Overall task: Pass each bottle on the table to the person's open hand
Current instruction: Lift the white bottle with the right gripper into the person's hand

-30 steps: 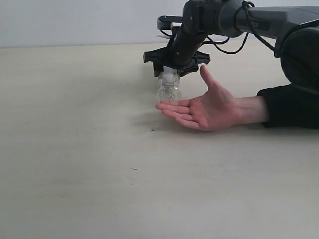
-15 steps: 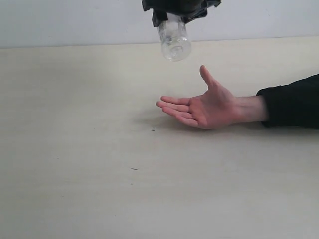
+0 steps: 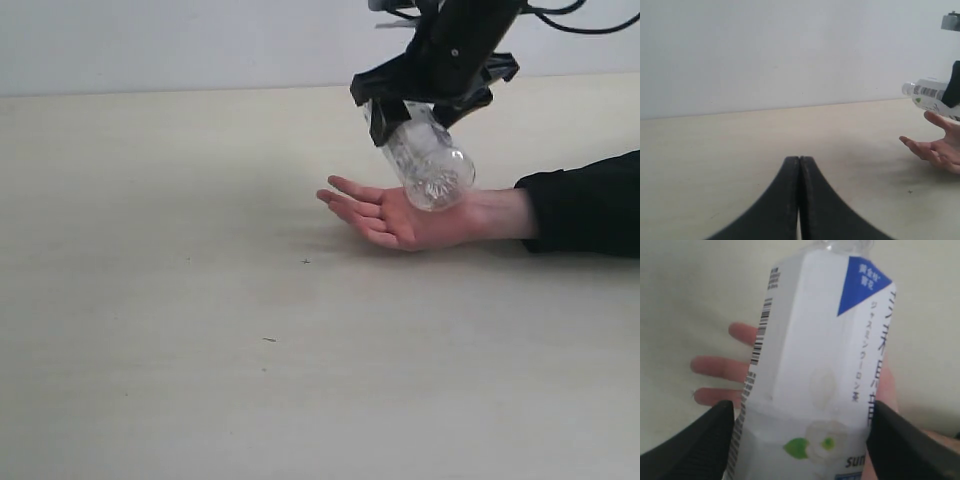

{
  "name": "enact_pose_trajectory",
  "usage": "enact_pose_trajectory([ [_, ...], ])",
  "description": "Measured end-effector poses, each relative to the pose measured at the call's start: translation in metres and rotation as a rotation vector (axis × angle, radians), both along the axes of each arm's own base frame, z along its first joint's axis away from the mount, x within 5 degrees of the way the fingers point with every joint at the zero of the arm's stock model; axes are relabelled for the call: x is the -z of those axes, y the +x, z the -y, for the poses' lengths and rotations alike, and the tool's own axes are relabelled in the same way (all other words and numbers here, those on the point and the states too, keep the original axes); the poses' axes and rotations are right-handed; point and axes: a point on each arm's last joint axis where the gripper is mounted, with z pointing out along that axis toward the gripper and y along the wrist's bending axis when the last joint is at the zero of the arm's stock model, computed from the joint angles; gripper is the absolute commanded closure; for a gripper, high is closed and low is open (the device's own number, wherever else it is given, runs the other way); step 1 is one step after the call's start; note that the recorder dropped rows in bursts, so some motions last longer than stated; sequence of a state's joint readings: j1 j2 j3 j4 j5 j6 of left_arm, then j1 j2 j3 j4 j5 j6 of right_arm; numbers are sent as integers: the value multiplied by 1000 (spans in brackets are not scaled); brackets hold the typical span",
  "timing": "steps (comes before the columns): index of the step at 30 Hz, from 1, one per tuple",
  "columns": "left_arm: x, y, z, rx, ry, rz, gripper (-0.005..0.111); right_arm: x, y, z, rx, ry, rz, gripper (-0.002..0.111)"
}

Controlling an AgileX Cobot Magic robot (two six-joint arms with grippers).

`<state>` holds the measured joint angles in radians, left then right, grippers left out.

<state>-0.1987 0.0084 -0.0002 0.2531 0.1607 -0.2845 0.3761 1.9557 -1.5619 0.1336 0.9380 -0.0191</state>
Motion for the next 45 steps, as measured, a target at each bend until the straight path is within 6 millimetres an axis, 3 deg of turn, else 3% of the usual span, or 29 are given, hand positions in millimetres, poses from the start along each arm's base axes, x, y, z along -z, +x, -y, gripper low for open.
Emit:
enact_pose_trajectory([
  [6,0,0,0,0,0,0,107,26,-23,10,31,7,-1,108],
  [15,0,0,0,0,0,0,107,48,-22,7,72,38,-16,107],
  [18,0,0,0,0,0,0,107,54,-21,7,73,33,-27,97],
  [25,0,0,0,0,0,0,107,56,-21,7,75,33,-31,57],
  [29,0,0,0,0,0,0,107,56,-20,6,75,35,-28,43],
  [38,0,0,0,0,0,0,107,53,-20,6,77,41,-11,28],
  [45,0,0,0,0,0,0,107,22,-24,8,75,73,70,23],
])
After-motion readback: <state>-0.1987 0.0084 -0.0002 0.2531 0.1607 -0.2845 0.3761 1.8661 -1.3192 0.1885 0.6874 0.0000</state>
